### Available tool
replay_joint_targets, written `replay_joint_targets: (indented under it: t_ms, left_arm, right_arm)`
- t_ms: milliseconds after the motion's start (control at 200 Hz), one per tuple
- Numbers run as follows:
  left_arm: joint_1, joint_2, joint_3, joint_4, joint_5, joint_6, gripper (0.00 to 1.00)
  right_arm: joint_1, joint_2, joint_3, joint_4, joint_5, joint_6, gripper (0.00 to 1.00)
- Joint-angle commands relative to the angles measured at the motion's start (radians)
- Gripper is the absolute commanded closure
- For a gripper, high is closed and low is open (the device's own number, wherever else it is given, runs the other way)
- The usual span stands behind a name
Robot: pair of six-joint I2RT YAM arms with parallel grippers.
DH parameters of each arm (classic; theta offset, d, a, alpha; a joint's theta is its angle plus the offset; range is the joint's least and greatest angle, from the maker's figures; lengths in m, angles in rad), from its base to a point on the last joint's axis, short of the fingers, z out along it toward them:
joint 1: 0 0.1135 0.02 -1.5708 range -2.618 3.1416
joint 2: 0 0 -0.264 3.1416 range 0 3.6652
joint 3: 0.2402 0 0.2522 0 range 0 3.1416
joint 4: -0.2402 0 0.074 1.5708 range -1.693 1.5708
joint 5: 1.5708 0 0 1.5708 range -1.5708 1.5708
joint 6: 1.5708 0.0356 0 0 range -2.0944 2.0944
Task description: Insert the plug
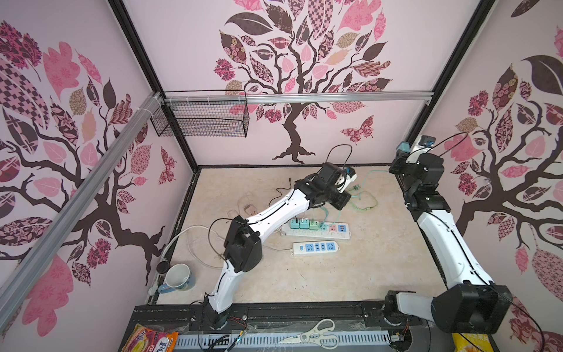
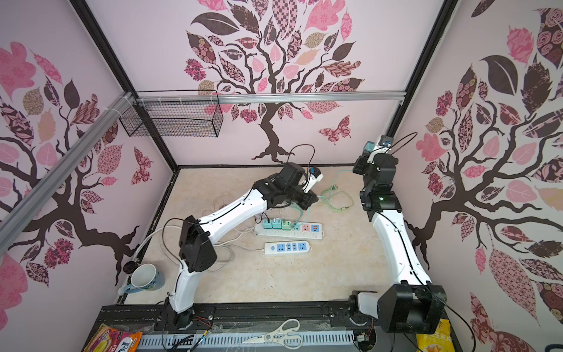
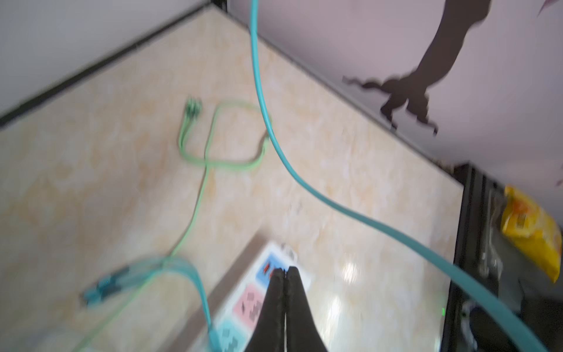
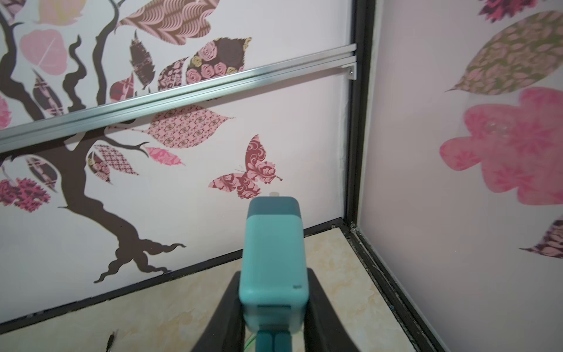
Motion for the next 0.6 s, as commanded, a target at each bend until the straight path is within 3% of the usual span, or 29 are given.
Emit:
replay_joint_targets:
  t_ms: [0,55,125,190,320,470,595]
  left_arm:
    - [-0.011,0.154,0.387,0.222,0.06,-0.221,1.0]
    - [-0.034,0.217,0.494,0.322,0.157,-0.302,1.0]
    - [-0.066,0.21,0.414,0.493,0.255,-0.439,1.0]
    - [-0.105,0.214,0.364,0.53,0.31,-0.468,1.0]
    - [-0.142,0.21,0.216,0.421,0.338,-0.368,1.0]
    - [-0.119,0.205,0.173,0.09,0.249,-0.156,1.0]
    - [-0.074,0.094,-0.024,0.025,0.227,-0.048,0.83]
  right_arm:
    - [-0.01,0.004,0.108,0.031,0.05,-0.007,1.0]
    - [-0.016,-0.002,0.134,0.026,0.086,-0.043,1.0]
    - [-0.032,-0.011,0.158,0.022,0.124,-0.082,1.0]
    - [-0.043,-0.024,0.167,0.023,0.144,-0.111,1.0]
    - [-0.043,-0.051,0.151,0.014,0.124,-0.126,1.0]
    - [-0.043,-0.053,0.107,-0.014,0.056,-0.117,1.0]
    - [-0.043,-0.021,0.082,-0.012,0.085,-0.127,1.0]
